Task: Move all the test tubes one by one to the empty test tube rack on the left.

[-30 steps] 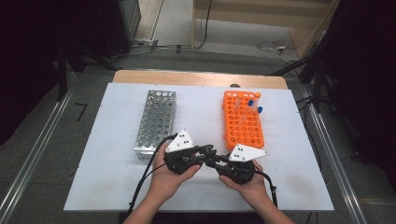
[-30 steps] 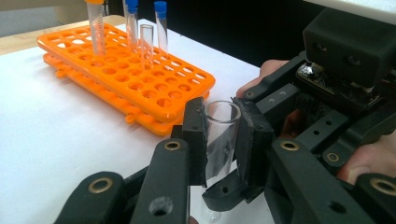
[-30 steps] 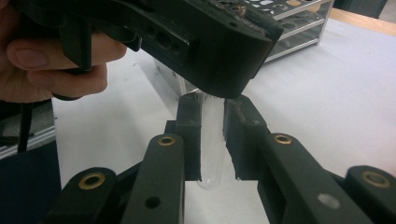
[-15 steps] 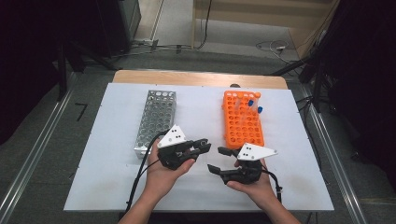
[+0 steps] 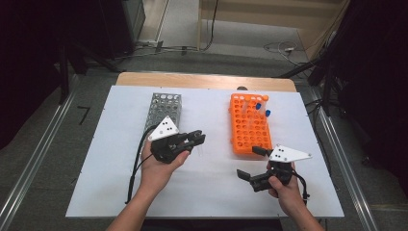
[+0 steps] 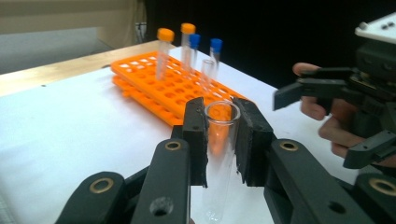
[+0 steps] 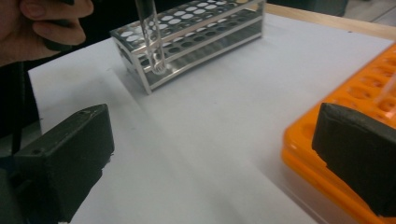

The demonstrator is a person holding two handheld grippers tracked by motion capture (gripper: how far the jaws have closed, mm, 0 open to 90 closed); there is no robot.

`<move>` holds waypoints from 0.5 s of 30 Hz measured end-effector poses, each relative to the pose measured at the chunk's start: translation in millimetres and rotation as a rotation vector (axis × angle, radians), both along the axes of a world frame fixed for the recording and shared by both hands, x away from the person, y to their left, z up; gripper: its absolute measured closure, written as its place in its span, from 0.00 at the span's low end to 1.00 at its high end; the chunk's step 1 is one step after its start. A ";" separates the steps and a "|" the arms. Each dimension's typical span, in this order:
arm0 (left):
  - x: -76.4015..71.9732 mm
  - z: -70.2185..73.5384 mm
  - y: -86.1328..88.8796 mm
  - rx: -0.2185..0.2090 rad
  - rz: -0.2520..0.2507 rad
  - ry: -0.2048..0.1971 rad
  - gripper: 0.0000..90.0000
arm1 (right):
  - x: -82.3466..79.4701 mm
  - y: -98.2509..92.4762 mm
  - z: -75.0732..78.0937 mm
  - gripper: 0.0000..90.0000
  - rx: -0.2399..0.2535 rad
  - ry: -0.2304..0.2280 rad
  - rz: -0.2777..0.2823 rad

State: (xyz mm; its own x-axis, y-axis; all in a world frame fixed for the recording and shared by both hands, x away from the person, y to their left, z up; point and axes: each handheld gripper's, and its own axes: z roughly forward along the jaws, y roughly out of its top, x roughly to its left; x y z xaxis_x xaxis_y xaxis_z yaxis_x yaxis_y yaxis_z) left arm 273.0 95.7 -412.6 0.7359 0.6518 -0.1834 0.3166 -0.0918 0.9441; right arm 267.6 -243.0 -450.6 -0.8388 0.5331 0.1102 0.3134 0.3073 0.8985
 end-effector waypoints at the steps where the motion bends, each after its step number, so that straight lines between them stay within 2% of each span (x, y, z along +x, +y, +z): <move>1: 1.5 0.9 2.1 0.002 0.002 -0.005 0.85 | -0.3 -3.8 0.0 0.00 0.006 -0.001 -0.006; 2: 4.3 2.8 5.6 0.000 0.018 -0.007 0.85 | -0.6 -11.4 -0.3 0.00 0.014 -0.003 -0.019; 15: 26.3 12.4 28.4 -0.008 0.088 -0.022 0.85 | -4.4 -55.3 -5.5 0.00 0.013 0.004 -0.121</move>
State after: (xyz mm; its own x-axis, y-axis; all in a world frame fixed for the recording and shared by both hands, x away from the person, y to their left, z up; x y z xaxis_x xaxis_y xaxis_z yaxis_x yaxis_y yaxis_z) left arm 299.3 124.2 -400.2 0.6799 0.7125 -0.1734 0.3025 -0.0570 0.9514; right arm 263.2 -298.4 -456.1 -0.7683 0.6286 0.1206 0.3506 0.2556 0.9010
